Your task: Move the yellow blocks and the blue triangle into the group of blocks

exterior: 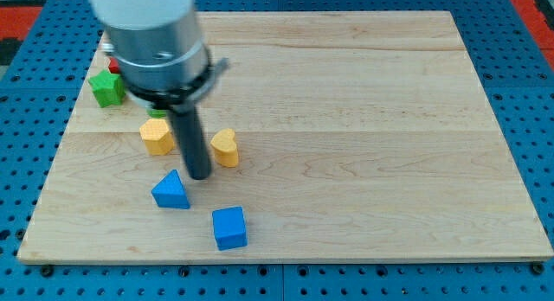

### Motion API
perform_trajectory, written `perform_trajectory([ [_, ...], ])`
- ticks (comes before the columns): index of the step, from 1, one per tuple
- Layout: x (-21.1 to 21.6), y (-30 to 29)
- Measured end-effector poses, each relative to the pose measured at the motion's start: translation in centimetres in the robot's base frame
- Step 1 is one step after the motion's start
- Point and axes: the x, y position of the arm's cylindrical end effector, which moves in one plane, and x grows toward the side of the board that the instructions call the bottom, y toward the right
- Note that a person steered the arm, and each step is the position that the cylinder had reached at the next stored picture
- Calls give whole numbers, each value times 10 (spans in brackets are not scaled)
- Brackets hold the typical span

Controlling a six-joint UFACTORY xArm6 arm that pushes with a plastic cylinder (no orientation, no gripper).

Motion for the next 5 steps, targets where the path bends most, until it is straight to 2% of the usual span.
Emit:
perform_trajectory([
  [1, -2, 42],
  [5, -25, 43],
])
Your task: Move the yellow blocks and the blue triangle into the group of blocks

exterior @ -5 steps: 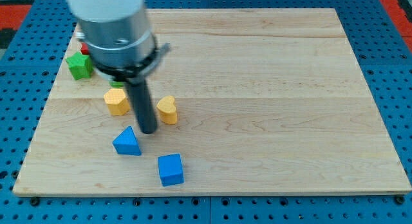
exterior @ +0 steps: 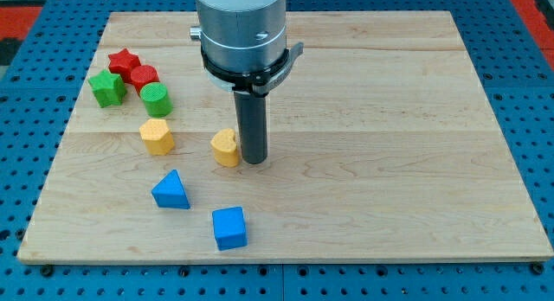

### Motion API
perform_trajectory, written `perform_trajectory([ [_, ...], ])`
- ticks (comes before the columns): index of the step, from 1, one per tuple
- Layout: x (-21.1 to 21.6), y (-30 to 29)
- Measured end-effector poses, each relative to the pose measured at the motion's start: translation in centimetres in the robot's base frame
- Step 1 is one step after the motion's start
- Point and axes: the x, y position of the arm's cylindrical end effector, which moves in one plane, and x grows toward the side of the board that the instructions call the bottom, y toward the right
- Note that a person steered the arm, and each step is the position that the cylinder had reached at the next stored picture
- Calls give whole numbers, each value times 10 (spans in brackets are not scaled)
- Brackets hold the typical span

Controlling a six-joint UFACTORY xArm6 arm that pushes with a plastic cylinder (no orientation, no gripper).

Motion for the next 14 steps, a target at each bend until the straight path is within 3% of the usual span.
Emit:
perform_trajectory([
  [2, 0, -11],
  [4, -19, -97],
  [5, -22, -112],
  [8, 15, -52],
  [11, 55, -108],
  [13, 100, -100],
  [14, 112, -133],
])
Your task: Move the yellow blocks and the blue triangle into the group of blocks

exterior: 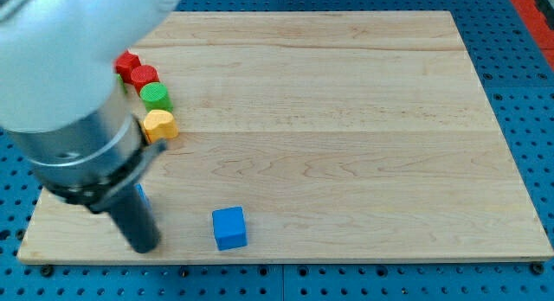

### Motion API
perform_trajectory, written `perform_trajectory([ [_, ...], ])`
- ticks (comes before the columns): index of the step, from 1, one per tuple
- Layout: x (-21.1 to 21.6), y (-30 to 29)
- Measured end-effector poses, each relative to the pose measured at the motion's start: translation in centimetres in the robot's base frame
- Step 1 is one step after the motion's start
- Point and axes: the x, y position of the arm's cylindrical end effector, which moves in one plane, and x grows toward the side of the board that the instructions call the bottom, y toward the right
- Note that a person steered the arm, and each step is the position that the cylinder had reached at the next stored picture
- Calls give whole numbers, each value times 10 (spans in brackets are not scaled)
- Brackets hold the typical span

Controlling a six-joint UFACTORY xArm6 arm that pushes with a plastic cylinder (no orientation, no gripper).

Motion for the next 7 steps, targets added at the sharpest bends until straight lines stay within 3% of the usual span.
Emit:
perform_trajectory([
  [2, -92, -25],
  [3, -72, -24],
  [4, -88, 16],
  [5, -127, -21],
  [6, -117, -35],
  [7, -42, -9],
])
